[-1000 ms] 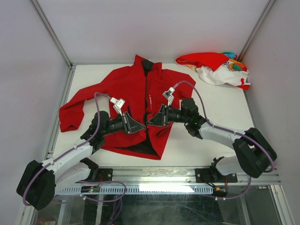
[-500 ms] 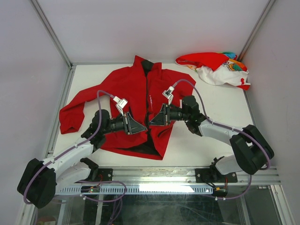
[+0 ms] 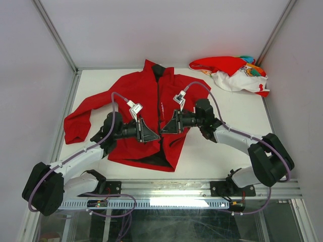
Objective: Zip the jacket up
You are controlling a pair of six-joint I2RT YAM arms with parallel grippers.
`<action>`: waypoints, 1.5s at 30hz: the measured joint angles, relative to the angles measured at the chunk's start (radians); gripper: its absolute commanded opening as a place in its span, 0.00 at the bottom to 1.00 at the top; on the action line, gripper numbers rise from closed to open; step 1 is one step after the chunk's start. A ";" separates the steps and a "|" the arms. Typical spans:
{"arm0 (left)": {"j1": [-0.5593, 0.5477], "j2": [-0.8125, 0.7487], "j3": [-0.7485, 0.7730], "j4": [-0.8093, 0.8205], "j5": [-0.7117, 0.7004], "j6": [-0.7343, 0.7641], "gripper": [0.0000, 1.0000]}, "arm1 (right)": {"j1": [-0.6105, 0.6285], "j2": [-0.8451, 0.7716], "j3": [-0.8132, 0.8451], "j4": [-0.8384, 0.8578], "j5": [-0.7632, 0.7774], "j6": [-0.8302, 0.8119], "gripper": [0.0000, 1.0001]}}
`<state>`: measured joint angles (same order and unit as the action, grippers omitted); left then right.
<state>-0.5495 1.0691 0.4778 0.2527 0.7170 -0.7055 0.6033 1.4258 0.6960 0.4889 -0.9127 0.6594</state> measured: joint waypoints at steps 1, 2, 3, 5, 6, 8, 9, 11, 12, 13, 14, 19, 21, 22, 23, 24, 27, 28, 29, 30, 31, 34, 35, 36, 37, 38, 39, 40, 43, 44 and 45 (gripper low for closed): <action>0.000 0.007 0.008 -0.003 -0.001 0.008 0.00 | -0.002 0.000 0.015 -0.021 -0.003 -0.012 0.00; -0.001 0.015 0.020 -0.012 -0.005 0.018 0.00 | -0.006 0.000 0.028 -0.040 -0.005 -0.023 0.00; -0.002 0.023 0.031 -0.021 -0.010 0.026 0.00 | -0.013 0.000 0.041 -0.057 -0.006 -0.032 0.00; -0.002 0.040 0.051 -0.035 -0.016 0.046 0.00 | -0.021 0.000 0.054 -0.078 -0.006 -0.041 0.00; -0.002 0.047 0.057 -0.040 -0.018 0.053 0.00 | -0.023 0.000 0.058 -0.087 -0.005 -0.043 0.00; -0.002 0.061 0.064 -0.051 -0.021 0.067 0.00 | -0.025 0.000 0.061 -0.099 -0.003 -0.051 0.00; -0.002 0.068 0.065 -0.056 -0.025 0.069 0.00 | -0.025 0.000 0.061 -0.100 -0.003 -0.052 0.00; -0.007 0.073 0.066 -0.064 -0.037 0.069 0.01 | -0.025 0.000 0.061 -0.111 0.000 -0.060 0.00; -0.008 0.068 0.066 -0.071 -0.043 0.069 0.04 | -0.025 -0.001 0.061 -0.119 0.003 -0.064 0.00; -0.008 0.060 0.066 -0.078 -0.050 0.069 0.06 | -0.025 -0.003 0.061 -0.122 0.008 -0.065 0.00; -0.008 0.048 0.066 -0.085 -0.063 0.067 0.10 | -0.025 -0.006 0.058 -0.121 0.014 -0.066 0.00; -0.013 -0.033 0.019 -0.058 -0.088 0.003 0.28 | -0.023 -0.055 0.000 -0.029 0.056 -0.040 0.00; -0.015 -0.047 -0.014 -0.019 -0.089 -0.043 0.33 | -0.020 -0.061 -0.027 0.019 0.071 -0.021 0.00; -0.015 -0.048 -0.027 -0.006 -0.090 -0.065 0.34 | -0.018 -0.062 -0.040 0.040 0.076 -0.009 0.00; -0.015 -0.050 -0.041 0.011 -0.092 -0.087 0.35 | -0.016 -0.062 -0.052 0.057 0.083 0.002 0.00; -0.014 -0.052 -0.053 0.026 -0.098 -0.103 0.35 | -0.013 -0.062 -0.063 0.071 0.090 0.014 0.00; -0.015 -0.078 -0.087 0.057 -0.123 -0.154 0.40 | -0.006 -0.062 -0.079 0.106 0.107 0.041 0.00; -0.015 -0.092 -0.096 0.066 -0.136 -0.170 0.40 | -0.002 -0.062 -0.082 0.120 0.114 0.050 0.00; -0.015 -0.108 -0.105 0.077 -0.147 -0.188 0.42 | 0.002 -0.062 -0.085 0.132 0.119 0.058 0.00; -0.015 -0.121 -0.112 0.089 -0.161 -0.201 0.42 | 0.005 -0.062 -0.087 0.143 0.124 0.066 0.00; -0.015 -0.134 -0.117 0.099 -0.170 -0.215 0.43 | 0.009 -0.062 -0.089 0.153 0.127 0.072 0.00; -0.015 -0.159 -0.131 0.127 -0.196 -0.252 0.43 | 0.023 -0.062 -0.095 0.184 0.146 0.094 0.00; -0.015 -0.161 -0.135 0.139 -0.204 -0.264 0.43 | 0.028 -0.062 -0.098 0.194 0.151 0.100 0.00; -0.015 -0.162 -0.135 0.145 -0.211 -0.276 0.42 | 0.034 -0.062 -0.101 0.201 0.155 0.105 0.00; -0.015 -0.161 -0.137 0.153 -0.215 -0.282 0.42 | 0.039 -0.062 -0.104 0.206 0.162 0.109 0.00; -0.015 -0.161 -0.138 0.161 -0.220 -0.290 0.40 | 0.045 -0.061 -0.105 0.211 0.168 0.112 0.00; -0.015 -0.161 -0.139 0.165 -0.222 -0.296 0.36 | 0.051 -0.061 -0.106 0.216 0.173 0.118 0.00; -0.015 -0.161 -0.140 0.167 -0.223 -0.300 0.31 | 0.056 -0.062 -0.106 0.219 0.176 0.122 0.00; -0.015 -0.160 -0.140 0.167 -0.230 -0.305 0.13 | 0.068 -0.061 -0.106 0.227 0.182 0.128 0.00; -0.015 -0.159 -0.140 0.166 -0.233 -0.302 0.06 | 0.070 -0.061 -0.106 0.228 0.183 0.129 0.00; -0.015 -0.159 -0.140 0.166 -0.235 -0.298 0.00 | 0.071 -0.062 -0.106 0.228 0.184 0.129 0.00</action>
<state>-0.5644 0.9096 0.3374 0.4183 0.4824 -1.0035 0.6743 1.3640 0.5903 0.7166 -0.7288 0.7883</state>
